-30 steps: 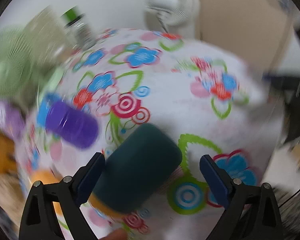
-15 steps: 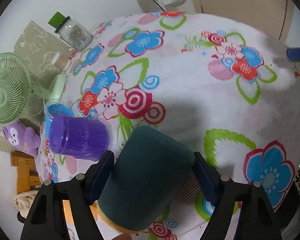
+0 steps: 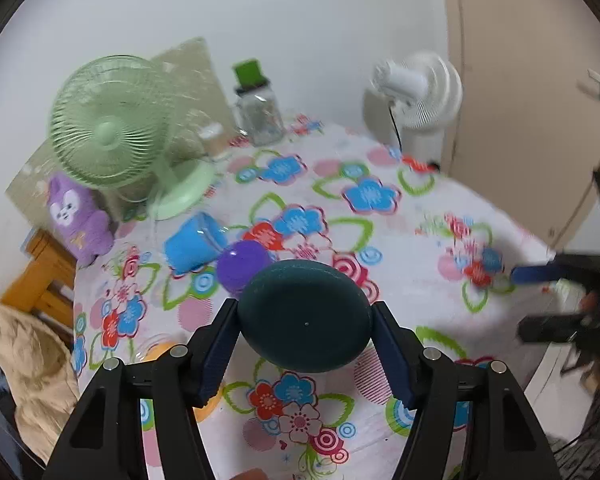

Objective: Flip cup upside down
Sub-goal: 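Rotate the left tool to turn the teal cup rim-down, then lower the teal cup rim-down onto the tablecloth and open the left tool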

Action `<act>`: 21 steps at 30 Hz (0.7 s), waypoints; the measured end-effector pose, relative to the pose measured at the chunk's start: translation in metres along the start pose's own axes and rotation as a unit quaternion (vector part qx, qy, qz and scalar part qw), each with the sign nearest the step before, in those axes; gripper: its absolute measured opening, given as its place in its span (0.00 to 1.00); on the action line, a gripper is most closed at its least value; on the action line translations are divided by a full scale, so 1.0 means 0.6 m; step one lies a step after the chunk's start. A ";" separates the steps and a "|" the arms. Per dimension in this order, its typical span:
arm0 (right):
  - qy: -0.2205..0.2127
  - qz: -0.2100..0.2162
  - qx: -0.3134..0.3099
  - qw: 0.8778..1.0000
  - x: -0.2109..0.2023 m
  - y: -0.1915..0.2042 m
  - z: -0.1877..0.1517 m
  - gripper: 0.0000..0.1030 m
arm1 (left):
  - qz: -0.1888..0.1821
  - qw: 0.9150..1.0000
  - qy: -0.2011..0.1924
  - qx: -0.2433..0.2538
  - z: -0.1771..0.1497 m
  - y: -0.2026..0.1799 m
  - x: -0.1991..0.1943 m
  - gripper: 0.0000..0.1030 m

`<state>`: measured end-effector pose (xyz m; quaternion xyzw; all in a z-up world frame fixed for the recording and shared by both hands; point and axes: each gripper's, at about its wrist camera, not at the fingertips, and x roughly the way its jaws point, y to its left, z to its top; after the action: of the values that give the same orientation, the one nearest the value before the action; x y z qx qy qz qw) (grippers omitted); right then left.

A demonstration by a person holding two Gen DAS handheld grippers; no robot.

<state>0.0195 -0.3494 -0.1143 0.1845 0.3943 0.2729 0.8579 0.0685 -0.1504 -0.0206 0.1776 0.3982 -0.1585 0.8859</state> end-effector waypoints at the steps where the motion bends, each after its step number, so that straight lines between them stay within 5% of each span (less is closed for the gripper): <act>1: 0.002 0.001 -0.004 1.000 0.003 0.006 0.000 0.86 | -0.001 1.000 -0.007 -0.011 -0.003 0.007 -0.010 0.66; 14: 0.028 0.008 -0.038 0.999 0.042 0.055 0.001 0.86 | -0.053 0.995 0.005 -0.089 -0.076 0.020 -0.011 0.65; 21: 0.040 0.003 -0.048 0.998 0.056 0.067 0.000 0.86 | -0.063 0.987 -0.038 -0.143 -0.092 0.037 -0.035 0.72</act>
<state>0.0248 -0.2970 -0.1123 0.1332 0.4142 0.3015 0.8484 0.0286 -0.1035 -0.0347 0.0169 0.3930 -0.1623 0.9049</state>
